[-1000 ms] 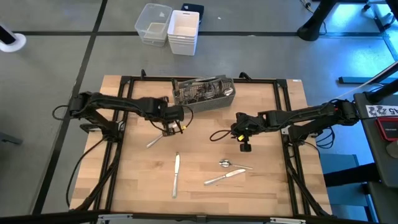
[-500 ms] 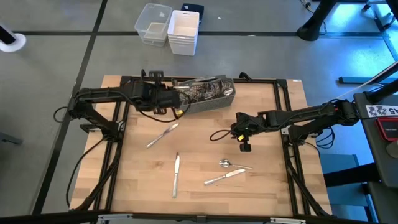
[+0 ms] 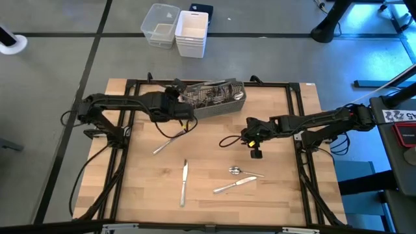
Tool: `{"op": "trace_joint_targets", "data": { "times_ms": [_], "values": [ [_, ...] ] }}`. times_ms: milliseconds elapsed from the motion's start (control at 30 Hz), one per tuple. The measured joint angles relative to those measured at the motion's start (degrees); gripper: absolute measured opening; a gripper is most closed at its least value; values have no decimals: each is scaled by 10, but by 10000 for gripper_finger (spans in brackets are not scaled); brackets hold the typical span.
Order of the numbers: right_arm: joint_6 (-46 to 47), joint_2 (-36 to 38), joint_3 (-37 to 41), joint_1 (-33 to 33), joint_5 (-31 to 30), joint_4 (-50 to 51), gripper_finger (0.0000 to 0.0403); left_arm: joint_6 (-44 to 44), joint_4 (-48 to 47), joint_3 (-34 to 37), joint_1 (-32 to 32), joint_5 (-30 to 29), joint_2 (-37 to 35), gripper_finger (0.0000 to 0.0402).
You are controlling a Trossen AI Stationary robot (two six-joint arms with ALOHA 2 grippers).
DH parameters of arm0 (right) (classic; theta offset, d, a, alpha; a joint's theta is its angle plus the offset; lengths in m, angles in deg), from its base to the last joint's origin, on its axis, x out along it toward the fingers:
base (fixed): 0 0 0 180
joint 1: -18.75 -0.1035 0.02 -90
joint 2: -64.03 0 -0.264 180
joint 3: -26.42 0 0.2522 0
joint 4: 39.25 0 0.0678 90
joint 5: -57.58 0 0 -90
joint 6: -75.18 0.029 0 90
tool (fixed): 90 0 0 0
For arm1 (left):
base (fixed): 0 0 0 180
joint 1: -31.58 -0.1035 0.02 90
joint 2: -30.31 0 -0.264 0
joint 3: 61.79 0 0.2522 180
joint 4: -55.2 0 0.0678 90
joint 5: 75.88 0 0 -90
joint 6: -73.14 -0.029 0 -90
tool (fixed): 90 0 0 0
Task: Sort silverware
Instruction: Put the silver table knife into the gray silverware organizer
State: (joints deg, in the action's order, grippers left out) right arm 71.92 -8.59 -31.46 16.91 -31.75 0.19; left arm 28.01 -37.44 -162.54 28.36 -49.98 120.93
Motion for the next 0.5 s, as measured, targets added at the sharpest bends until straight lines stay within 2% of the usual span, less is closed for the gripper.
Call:
{"op": "trace_joint_targets", "data": {
  "times_ms": [133,333,500],
  "values": [
    [0,0,0,0,0,-2,83,-67,5,15,-7,-30,24,2],
    [0,0,0,0,0,-3,83,-98,5,22,-26,-73,58,3],
    [0,0,0,0,0,-3,83,-147,15,22,-39,-75,87,5]
  ]
}}
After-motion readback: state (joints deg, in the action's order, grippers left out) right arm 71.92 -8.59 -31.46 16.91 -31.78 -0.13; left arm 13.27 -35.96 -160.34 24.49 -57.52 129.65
